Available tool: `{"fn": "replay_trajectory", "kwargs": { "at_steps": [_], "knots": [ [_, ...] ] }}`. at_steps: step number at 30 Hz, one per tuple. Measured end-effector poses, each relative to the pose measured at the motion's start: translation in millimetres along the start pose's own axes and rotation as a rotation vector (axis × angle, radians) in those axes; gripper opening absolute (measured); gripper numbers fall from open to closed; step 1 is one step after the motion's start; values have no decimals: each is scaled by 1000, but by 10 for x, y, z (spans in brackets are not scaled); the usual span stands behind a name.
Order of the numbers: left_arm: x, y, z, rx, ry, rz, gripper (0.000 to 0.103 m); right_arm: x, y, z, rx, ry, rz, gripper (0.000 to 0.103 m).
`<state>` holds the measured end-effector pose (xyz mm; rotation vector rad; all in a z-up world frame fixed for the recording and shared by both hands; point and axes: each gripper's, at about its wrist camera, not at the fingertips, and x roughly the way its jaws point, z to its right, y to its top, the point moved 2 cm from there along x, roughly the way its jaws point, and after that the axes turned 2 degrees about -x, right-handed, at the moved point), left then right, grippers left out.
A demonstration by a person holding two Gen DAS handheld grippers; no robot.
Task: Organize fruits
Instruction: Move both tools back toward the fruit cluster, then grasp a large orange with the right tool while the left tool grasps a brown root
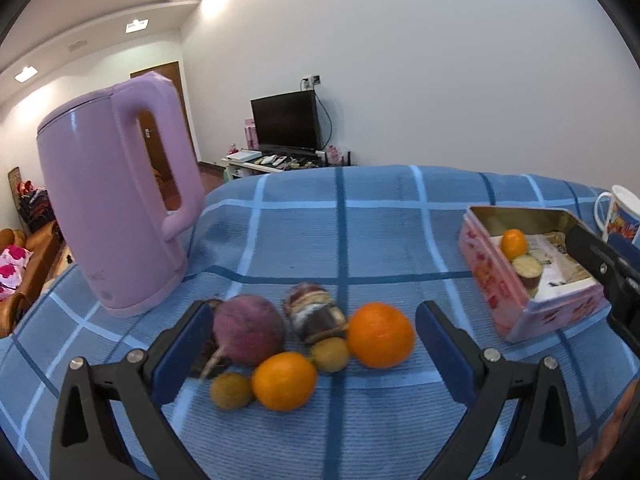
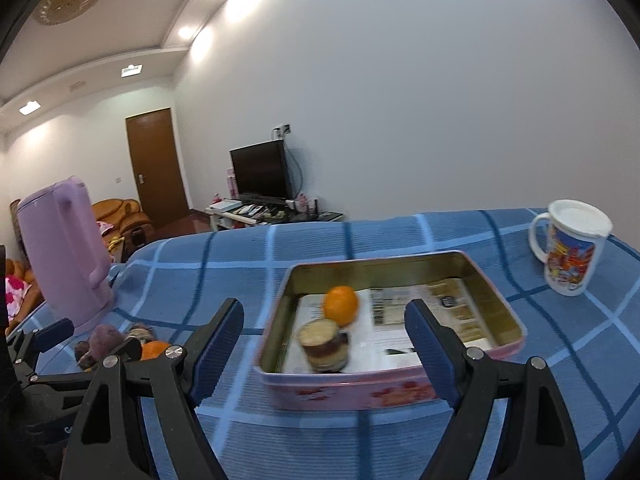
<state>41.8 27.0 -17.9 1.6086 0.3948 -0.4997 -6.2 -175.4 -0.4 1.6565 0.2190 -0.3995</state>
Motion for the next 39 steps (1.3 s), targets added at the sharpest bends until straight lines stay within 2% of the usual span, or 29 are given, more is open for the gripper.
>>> {"fn": "replay_trajectory", "kwargs": {
  "at_steps": [5,14,19,24,26,31,34,35,36,39],
  "knots": [
    [55,-8,-207,-4,14,-21,103,59,-8,-258,-18,39,-14,84],
    [233,-5,-778,-17,106,-87,103,206,-39,-673,-90,122,-80,84],
    [264,25,-1228,-144,139,-112,103,415,-108,-927,-162,184,-197,84],
    [291,17,-1499,-263,127,-133,103,623,-213,-1094,-188,225,-314,84],
    [292,9,-1499,-267,118,-135,103,698,-259,-1141,-186,251,-362,84],
    [255,24,-1364,-193,113,-121,103,859,-341,-1200,-145,302,-454,80],
    [248,37,-1373,-175,145,-109,103,878,-349,-1179,-109,344,-465,74],
    [255,34,-1394,-182,148,-112,103,873,-350,-1175,-104,356,-466,67],
    [268,31,-1423,-194,148,-118,103,866,-353,-1169,-99,365,-466,60],
    [310,12,-1526,-253,129,-136,103,858,-358,-1131,-84,381,-477,53]
  ]
}}
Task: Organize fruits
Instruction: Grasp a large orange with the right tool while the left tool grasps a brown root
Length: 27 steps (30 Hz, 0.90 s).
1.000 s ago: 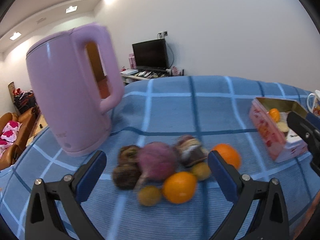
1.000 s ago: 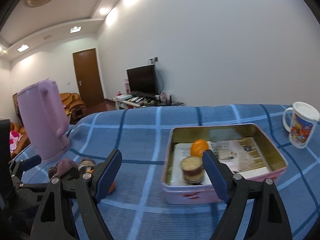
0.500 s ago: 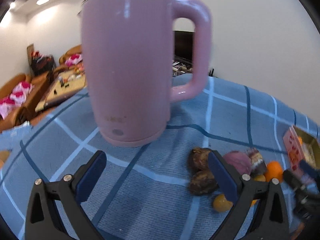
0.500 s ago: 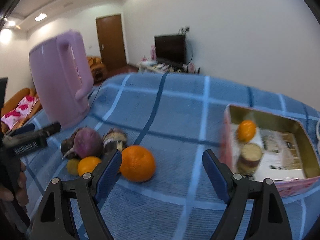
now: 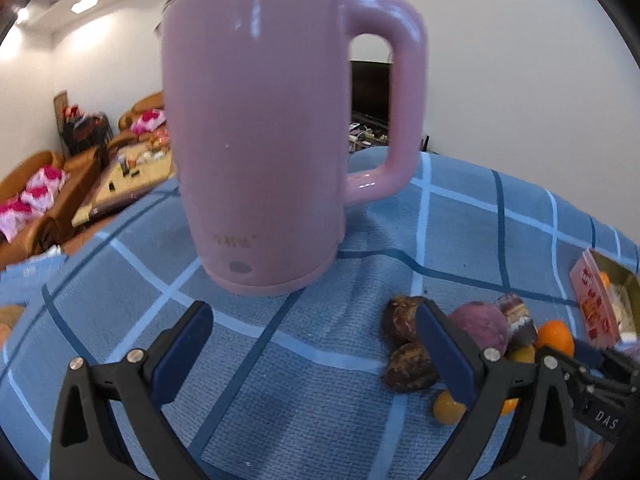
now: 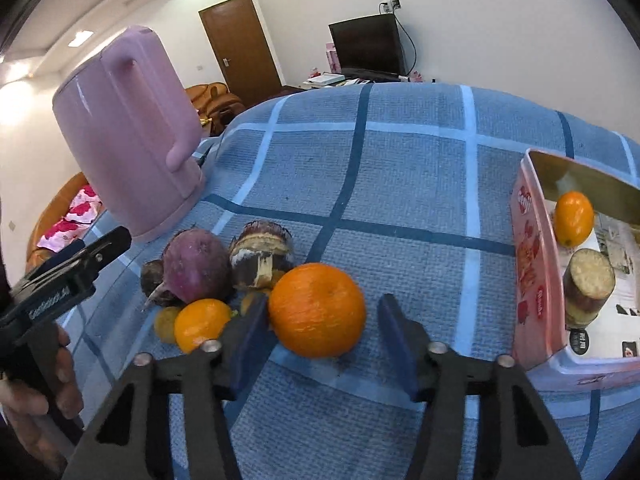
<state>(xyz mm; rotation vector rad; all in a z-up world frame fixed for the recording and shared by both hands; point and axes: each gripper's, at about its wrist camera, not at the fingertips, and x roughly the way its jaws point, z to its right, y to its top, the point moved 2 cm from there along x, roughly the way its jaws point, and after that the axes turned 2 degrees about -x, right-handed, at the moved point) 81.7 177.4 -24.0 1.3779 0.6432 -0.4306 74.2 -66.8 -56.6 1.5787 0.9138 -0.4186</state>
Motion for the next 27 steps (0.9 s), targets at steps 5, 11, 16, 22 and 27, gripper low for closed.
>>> {"fn": "replay_trajectory", "kwargs": {
  "at_steps": [5,11,16,22,27],
  "knots": [
    [13,10,-83,-30,16,2,103,-50,-57,123,34,-4,-19,48],
    [17,16,-92,-23,40,9,103,-18,-24,54,-12,-72,-31,48],
    [41,-20,31,43,58,2,103,70,65,64,9,-50,-26,48],
    [104,-81,144,88,-2,-51,103,152,124,51,18,-24,-23,54],
    [88,-103,211,119,8,-37,103,203,159,16,12,-57,-24,59]
  ]
}}
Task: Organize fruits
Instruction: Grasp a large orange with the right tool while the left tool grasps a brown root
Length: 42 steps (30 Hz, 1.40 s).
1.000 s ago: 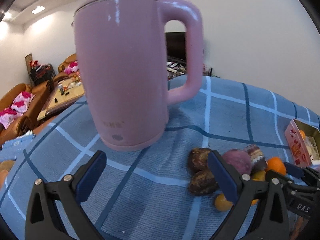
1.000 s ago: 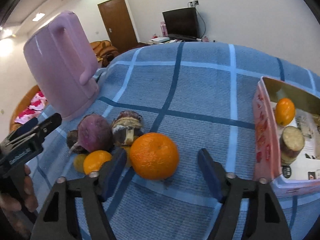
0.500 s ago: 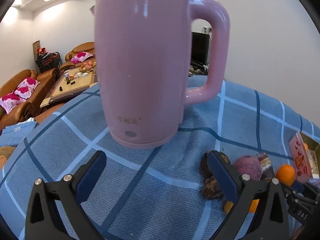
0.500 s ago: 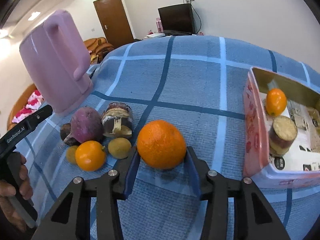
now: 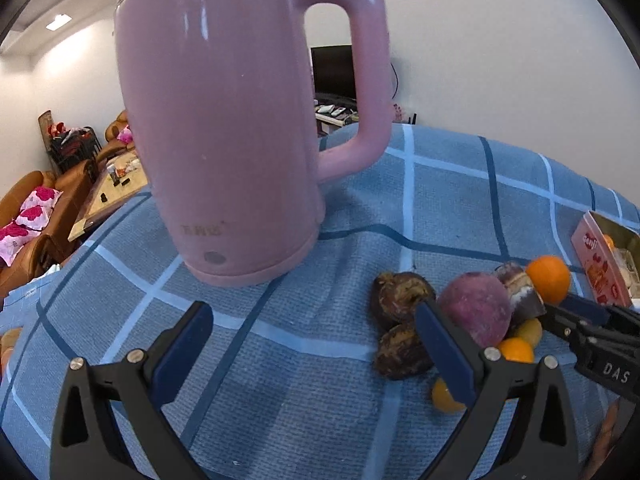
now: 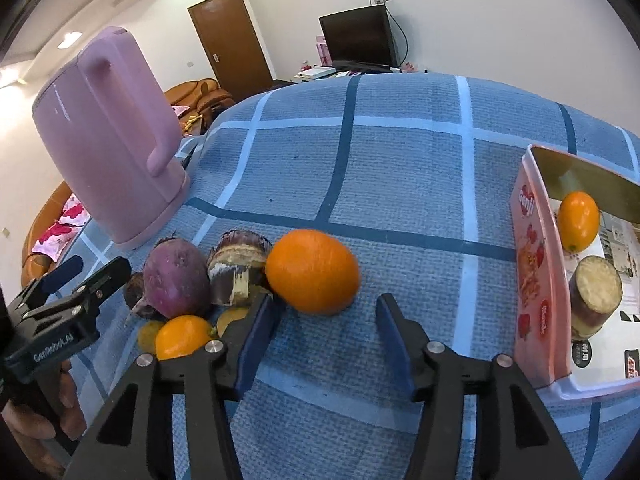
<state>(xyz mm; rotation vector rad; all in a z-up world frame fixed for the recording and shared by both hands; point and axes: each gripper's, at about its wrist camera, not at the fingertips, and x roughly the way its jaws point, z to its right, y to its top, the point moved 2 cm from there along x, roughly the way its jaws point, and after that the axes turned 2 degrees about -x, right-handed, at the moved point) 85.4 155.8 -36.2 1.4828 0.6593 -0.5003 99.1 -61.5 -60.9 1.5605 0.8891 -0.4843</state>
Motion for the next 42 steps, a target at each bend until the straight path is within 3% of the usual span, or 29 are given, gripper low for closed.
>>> {"fn": "replay_trajectory", "kwargs": {
  "at_steps": [4,8,11,14,19,22,23,24,26,28,37,42],
  "knots": [
    [-65,9,-30,-28,-79,0,103,20,14,20,9,2,-2,62],
    [-76,2,13,2,-99,-8,103,21,30,56,21,15,0,63],
    [-13,-51,138,70,-96,-50,103,57,89,77,36,0,8,66],
    [-27,-68,215,131,-54,-31,103,93,145,71,39,-9,12,67],
    [59,-64,109,64,-80,-77,102,142,201,50,35,-18,11,67],
    [77,-66,94,44,-126,-89,91,150,209,42,29,-23,11,67],
    [75,-68,102,47,-136,-88,87,150,211,38,26,-22,11,65],
    [77,-72,114,51,-142,-86,82,144,211,32,22,-16,13,55],
    [98,-91,138,58,-168,-99,53,140,207,0,11,-17,19,40],
    [150,-121,154,59,-186,-128,38,124,196,19,20,-16,23,41],
    [73,-41,-100,-67,-198,-75,26,-8,108,225,116,94,59,40],
    [-112,50,-283,-166,-261,37,24,-101,84,153,88,66,99,40]
  ]
}}
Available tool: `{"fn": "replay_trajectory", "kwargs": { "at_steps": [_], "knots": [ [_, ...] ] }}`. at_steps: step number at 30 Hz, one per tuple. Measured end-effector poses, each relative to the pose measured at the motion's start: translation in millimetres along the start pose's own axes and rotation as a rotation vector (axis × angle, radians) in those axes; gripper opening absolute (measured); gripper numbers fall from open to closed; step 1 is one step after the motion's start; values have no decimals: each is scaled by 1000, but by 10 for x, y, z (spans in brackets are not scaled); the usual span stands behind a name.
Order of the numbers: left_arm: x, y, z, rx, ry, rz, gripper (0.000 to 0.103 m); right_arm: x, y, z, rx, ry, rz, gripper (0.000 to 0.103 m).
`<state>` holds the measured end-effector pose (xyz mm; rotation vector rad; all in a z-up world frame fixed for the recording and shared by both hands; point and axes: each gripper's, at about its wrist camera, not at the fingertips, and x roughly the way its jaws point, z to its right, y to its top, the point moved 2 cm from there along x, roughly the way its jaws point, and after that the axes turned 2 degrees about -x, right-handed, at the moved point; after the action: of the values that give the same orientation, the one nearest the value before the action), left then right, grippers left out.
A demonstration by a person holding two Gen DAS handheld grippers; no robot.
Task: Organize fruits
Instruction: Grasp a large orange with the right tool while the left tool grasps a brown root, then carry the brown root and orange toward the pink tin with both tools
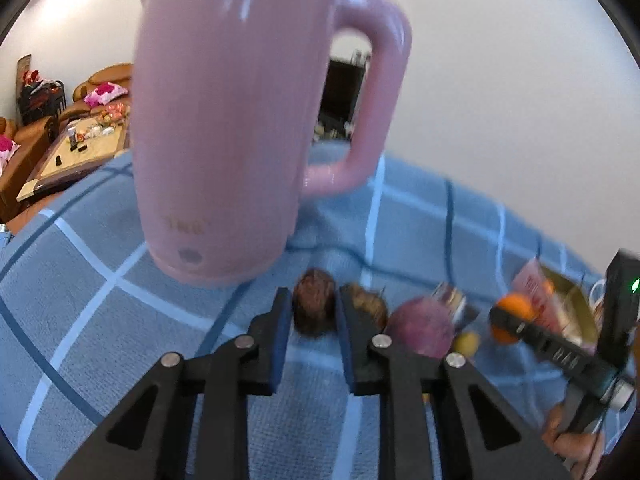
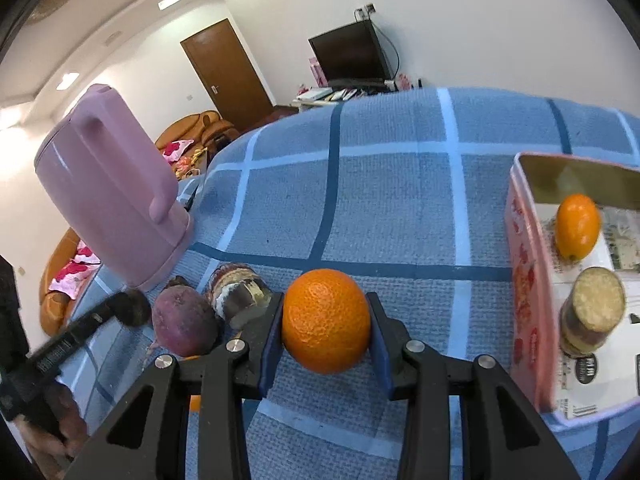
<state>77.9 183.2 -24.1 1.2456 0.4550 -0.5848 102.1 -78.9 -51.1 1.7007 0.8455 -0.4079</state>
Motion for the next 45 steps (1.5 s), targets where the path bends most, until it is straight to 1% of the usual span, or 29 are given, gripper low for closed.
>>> {"fn": "replay_trajectory", "kwargs": {
  "at_steps": [2,4,6,9,12,15,16,17,18,19,20,21,22,23,26,29,31,33,34,36,37,40,42,43,45],
  "knots": [
    [-91,40,18,1,-11,55,24,-29,-2,-31,-11,2,12,40],
    [-147,68,31,-1,-34,84,23,-64,-9,-69,-32,-7,28,40],
    [-189,82,65,8,-51,107,16,-115,-5,-113,-56,-16,52,40],
    [-243,105,125,36,-52,145,14,-217,-12,-134,-71,-16,84,40],
    [-228,121,93,20,-44,130,15,-265,-37,-122,-76,-22,89,40],
    [-124,144,-79,-48,-20,67,18,-281,-57,-96,-78,-30,85,40],
    [-91,138,-121,-64,-34,42,24,-293,-65,-87,-76,-26,83,40],
    [-64,120,-151,-79,-73,-2,33,-301,-72,-84,-74,-19,81,40],
    [-47,101,-157,-83,-97,-29,38,-307,-81,-87,-73,-13,79,40],
    [-48,73,-143,-71,-118,-50,49,-322,-98,-85,-76,-7,76,40],
    [-73,18,-109,-33,-137,-56,58,-339,-111,-86,-81,-6,74,40],
    [-90,-61,-81,9,-112,-62,61,-362,-123,-84,-87,-5,73,40],
    [-91,-138,-53,45,-67,-82,61,-383,-142,-90,-94,-4,73,40],
    [-79,-188,-31,72,-39,-94,61,-389,-148,-96,-97,-2,71,40],
    [11,-339,71,159,12,-142,62,-426,-170,-120,-101,17,68,40],
    [24,-366,137,187,4,-148,61,-461,-194,-153,-123,16,72,40],
    [92,-395,177,209,26,-185,62,-475,-216,-166,-133,12,71,40],
    [158,-415,173,209,35,-221,63,-474,-234,-166,-134,13,65,40],
    [171,-425,153,204,37,-236,61,-490,-246,-153,-130,14,63,40],
    [156,-427,148,202,39,-229,52,-495,-249,-136,-124,13,62,40],
    [153,-427,146,202,42,-225,43,-512,-256,-118,-122,12,63,40],
    [164,-432,155,206,43,-226,43,-558,-268,-80,-116,11,67,40],
    [145,-434,164,211,63,-217,43,-598,-270,-50,-110,20,74,40],
    [143,-428,166,209,77,-209,43,-631,-270,-26,-105,34,82,40],
    [60,-401,134,172,97,-165,43,-683,-265,4,-102,56,95,40]
  ]
}}
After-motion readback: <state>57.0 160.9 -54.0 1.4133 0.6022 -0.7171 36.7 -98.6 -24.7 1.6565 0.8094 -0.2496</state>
